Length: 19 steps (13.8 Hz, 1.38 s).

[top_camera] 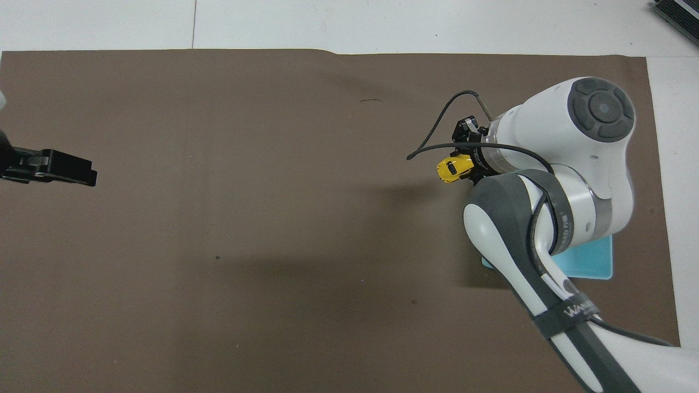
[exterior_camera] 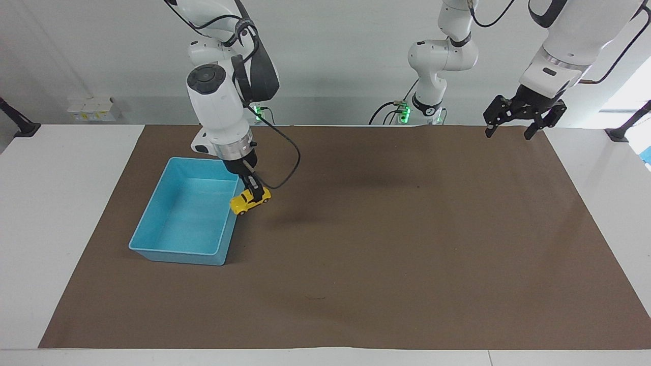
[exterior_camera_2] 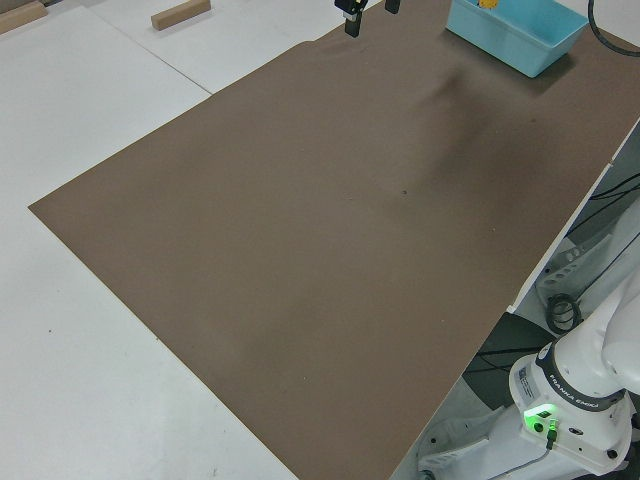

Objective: Wind up and store yellow beetle car
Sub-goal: 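Carry the held car with the right gripper into the blue box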

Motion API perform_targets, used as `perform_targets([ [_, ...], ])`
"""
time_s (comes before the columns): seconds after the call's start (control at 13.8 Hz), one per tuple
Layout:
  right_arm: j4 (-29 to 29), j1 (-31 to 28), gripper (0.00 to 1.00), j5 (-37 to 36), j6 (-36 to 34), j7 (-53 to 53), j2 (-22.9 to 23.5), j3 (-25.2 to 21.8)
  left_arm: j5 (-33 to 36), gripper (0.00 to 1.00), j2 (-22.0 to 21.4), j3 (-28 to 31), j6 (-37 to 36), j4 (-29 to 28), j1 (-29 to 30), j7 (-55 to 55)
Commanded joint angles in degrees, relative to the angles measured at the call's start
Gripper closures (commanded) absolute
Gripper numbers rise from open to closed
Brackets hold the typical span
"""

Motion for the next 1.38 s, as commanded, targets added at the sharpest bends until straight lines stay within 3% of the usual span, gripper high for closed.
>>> perform_targets([
  [0.0, -0.83, -1.06, 1.0, 0.32, -3.23, -7.76, -2.7, 0.81, 0.81, 0.0, -1.28, -0.43, -0.03, -1.34, 0.73, 0.48],
  [0.29, -0.83, -2.46, 1.0, 0.5, -6.49, -20.5, -3.68, 0.46, 0.81, 0.0, -1.28, -0.43, -0.03, -1.34, 0.73, 0.48],
  [0.8, -1.62, -11.24, 1.0, 0.76, -8.42, -46.42, -3.76, 0.37, 0.72, 0.0, -1.28, -0.43, -0.03, -1.34, 0.73, 0.48],
  [1.31, -4.87, -17.22, 1.0, 0.59, -9.83, -63.14, -5.61, 0.29, 0.81, 0.0, -1.28, -0.43, -0.03, -1.34, 0.73, 0.48],
])
